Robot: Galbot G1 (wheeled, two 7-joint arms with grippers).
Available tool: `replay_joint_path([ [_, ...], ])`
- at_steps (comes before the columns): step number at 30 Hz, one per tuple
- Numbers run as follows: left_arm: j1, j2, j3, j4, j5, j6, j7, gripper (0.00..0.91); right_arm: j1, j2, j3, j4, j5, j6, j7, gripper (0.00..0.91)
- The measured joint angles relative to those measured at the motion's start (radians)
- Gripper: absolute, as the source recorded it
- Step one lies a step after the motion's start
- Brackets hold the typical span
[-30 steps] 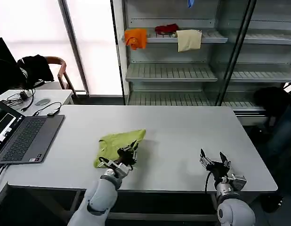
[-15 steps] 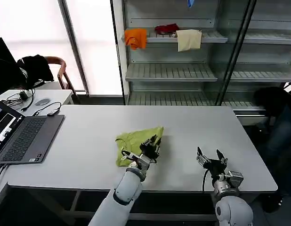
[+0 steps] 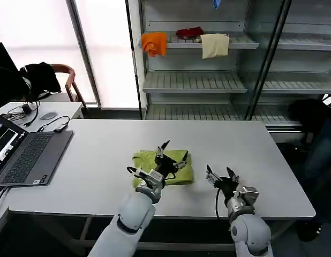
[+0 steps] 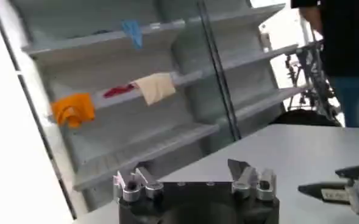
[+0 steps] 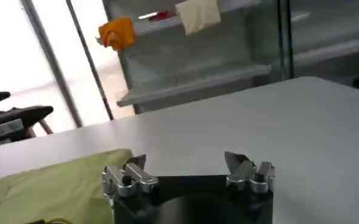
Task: Fold and organize the clothes.
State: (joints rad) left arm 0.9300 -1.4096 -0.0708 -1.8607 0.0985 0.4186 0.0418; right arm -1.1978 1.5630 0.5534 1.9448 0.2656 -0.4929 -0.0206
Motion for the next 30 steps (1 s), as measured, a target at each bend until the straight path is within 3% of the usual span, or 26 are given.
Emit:
replay_joint_path([
  [9, 0.061, 0.046, -0.15, -0.033, -0.06, -0.014, -0.004, 0.907, 0.078, 0.016, -0.08, -0.082, 0.122, -0.049, 0.032, 0.907],
  [11, 0.078, 0.051, -0.187, -0.035, -0.075, -0.018, -0.004, 0.907, 0.099, 0.019, -0.093, -0.106, 0.147, -0.055, 0.039, 0.625],
  [12, 0.087, 0.052, -0.205, -0.036, -0.08, -0.02, -0.004, 0.907, 0.112, 0.019, -0.099, -0.119, 0.16, -0.058, 0.044, 0.252],
  [14, 0.102, 0.053, -0.236, -0.038, -0.088, -0.023, -0.005, 0.907, 0.135, 0.02, -0.112, -0.145, 0.185, -0.062, 0.055, 0.0],
  [30, 0.186, 0.055, -0.359, -0.035, -0.124, -0.038, -0.009, 0.907, 0.219, 0.03, -0.134, -0.261, 0.286, -0.08, 0.107, 0.0],
])
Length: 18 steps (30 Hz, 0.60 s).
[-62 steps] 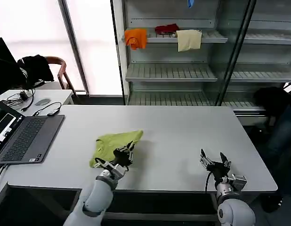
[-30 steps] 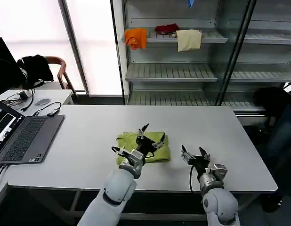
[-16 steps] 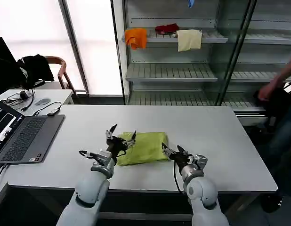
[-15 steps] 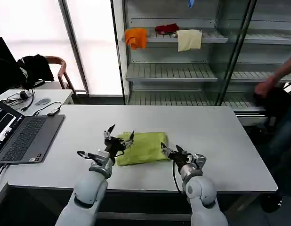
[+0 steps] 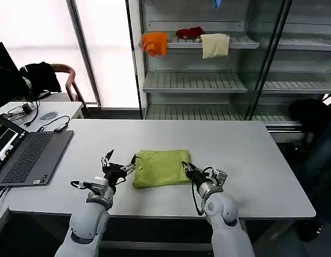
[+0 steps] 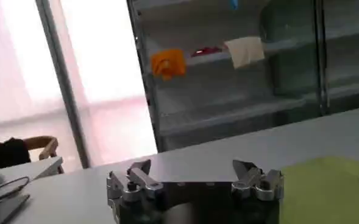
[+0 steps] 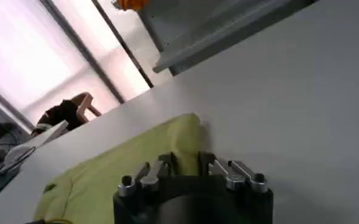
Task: Fold and organize the clothes.
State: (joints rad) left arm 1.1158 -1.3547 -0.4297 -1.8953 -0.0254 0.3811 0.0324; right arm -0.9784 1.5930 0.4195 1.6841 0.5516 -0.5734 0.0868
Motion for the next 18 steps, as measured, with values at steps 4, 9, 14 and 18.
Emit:
replay_joint_path([
  [4, 0.009, 0.001, -0.012, 0.006, -0.002, -0.003, 0.0, 0.907, 0.0, -0.004, 0.003, 0.0, 0.012, -0.002, 0.009, 0.0],
  [9, 0.014, 0.002, -0.022, 0.012, -0.004, -0.007, 0.0, 0.907, -0.019, -0.016, 0.009, 0.021, 0.018, -0.005, 0.018, 0.0],
  [14, 0.017, 0.003, -0.029, 0.017, -0.007, -0.014, 0.001, 0.907, -0.047, -0.033, 0.03, 0.047, 0.023, -0.006, 0.018, 0.02],
  [18, 0.017, 0.003, -0.031, 0.019, -0.012, -0.015, 0.002, 0.907, -0.071, -0.04, 0.049, 0.069, 0.017, -0.006, 0.007, 0.907],
])
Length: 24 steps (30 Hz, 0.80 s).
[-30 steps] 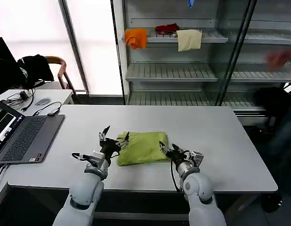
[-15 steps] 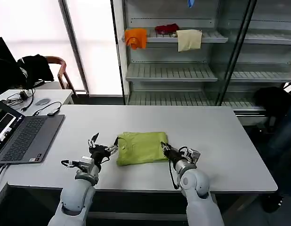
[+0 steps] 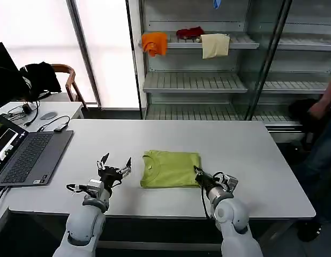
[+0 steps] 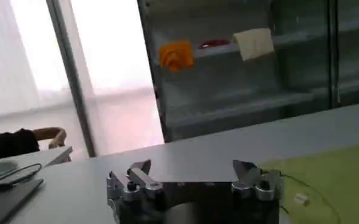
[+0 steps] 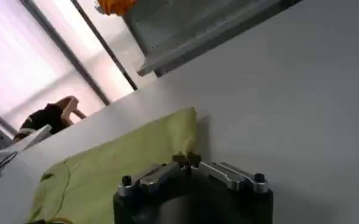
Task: Fold and organize the clothes.
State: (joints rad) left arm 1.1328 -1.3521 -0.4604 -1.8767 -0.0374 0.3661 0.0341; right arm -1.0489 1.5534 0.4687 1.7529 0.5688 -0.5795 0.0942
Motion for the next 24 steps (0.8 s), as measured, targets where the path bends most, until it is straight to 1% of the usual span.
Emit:
replay_joint_path([
  [7, -0.003, 0.003, -0.012, -0.011, -0.033, -0.005, 0.002, 0.907, -0.038, -0.002, 0.027, 0.044, -0.082, 0.001, -0.064, 0.907],
  [15, -0.003, 0.02, -0.045, -0.019, -0.129, -0.024, 0.016, 0.907, -0.084, -0.03, 0.051, 0.162, -0.233, 0.025, -0.144, 0.907],
  [20, 0.007, 0.032, -0.065, -0.016, -0.176, -0.027, 0.016, 0.907, -0.118, -0.07, 0.08, 0.216, -0.338, 0.062, -0.167, 0.907],
  [24, 0.017, 0.042, -0.077, -0.015, -0.211, -0.028, 0.016, 0.907, -0.148, -0.113, 0.11, 0.232, -0.406, 0.099, -0.17, 0.907],
])
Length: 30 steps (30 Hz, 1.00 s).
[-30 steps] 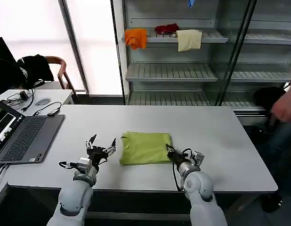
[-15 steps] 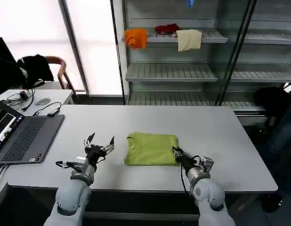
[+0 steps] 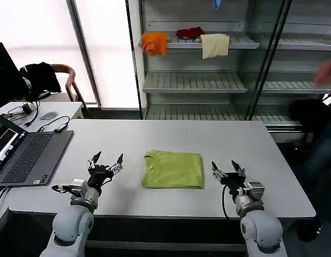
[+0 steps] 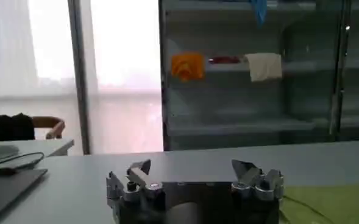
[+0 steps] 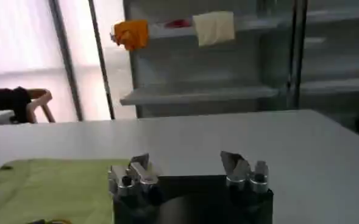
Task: Fold and organize the clothes.
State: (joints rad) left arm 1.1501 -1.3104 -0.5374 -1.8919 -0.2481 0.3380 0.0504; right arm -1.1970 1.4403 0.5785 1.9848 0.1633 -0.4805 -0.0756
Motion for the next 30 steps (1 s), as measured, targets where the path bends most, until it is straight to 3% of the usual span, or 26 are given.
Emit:
replay_joint_path([
  [14, 0.028, -0.005, -0.006, -0.034, -0.064, 0.018, 0.003, 0.907, -0.102, -0.079, 0.107, 0.05, -0.114, 0.077, -0.018, 0.907],
  [30, 0.05, -0.021, -0.005, -0.052, -0.086, 0.028, 0.035, 0.907, -0.118, -0.1, 0.133, 0.056, -0.058, 0.059, -0.07, 0.907],
])
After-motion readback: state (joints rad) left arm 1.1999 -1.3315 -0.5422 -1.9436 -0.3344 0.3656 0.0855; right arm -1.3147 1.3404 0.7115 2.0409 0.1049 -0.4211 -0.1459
